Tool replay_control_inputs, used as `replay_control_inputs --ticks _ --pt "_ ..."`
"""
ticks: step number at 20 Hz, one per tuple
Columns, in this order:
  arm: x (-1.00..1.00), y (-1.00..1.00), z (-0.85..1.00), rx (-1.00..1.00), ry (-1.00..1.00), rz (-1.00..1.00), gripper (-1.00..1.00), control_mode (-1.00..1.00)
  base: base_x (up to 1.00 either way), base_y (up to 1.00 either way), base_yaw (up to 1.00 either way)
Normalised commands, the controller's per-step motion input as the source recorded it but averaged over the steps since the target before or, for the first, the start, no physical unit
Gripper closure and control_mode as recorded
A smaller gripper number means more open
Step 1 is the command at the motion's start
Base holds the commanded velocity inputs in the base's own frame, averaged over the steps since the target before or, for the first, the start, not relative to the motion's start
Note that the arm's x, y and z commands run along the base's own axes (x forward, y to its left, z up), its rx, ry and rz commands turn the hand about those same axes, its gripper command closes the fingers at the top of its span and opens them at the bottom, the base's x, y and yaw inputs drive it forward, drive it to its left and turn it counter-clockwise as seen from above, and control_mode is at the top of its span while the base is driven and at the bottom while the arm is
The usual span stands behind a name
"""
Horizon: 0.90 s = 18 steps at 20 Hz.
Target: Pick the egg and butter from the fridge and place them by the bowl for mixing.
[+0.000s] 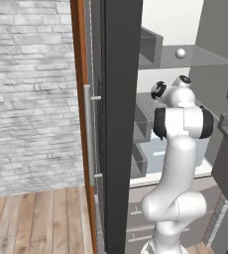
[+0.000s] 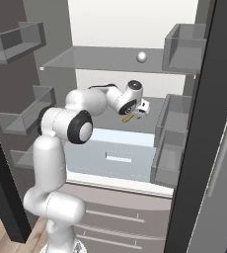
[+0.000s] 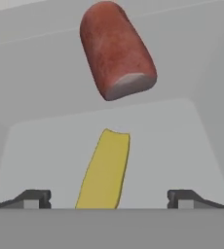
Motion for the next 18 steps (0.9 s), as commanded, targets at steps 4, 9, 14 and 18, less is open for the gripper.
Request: replay_control_inputs --ticks 4,9,14,18 --pt "0.03 0.33 -0.21 -0.06 0.00 -0.01 -1.00 -1.00 0.00 0.00 0.00" --pt "0.02 0.27 -0.31 -0.11 0.00 -0.03 -1.00 -1.00 0.00 0.00 0.00" --pt "0.09 0.03 -0.38 -0.14 0.03 -0.05 -1.00 -1.00 0.00 0.00 0.00" --pt "-0.04 -0.01 -0.44 -0.02 0.05 -0.04 1.00 -1.00 0.00 0.00 0.00"
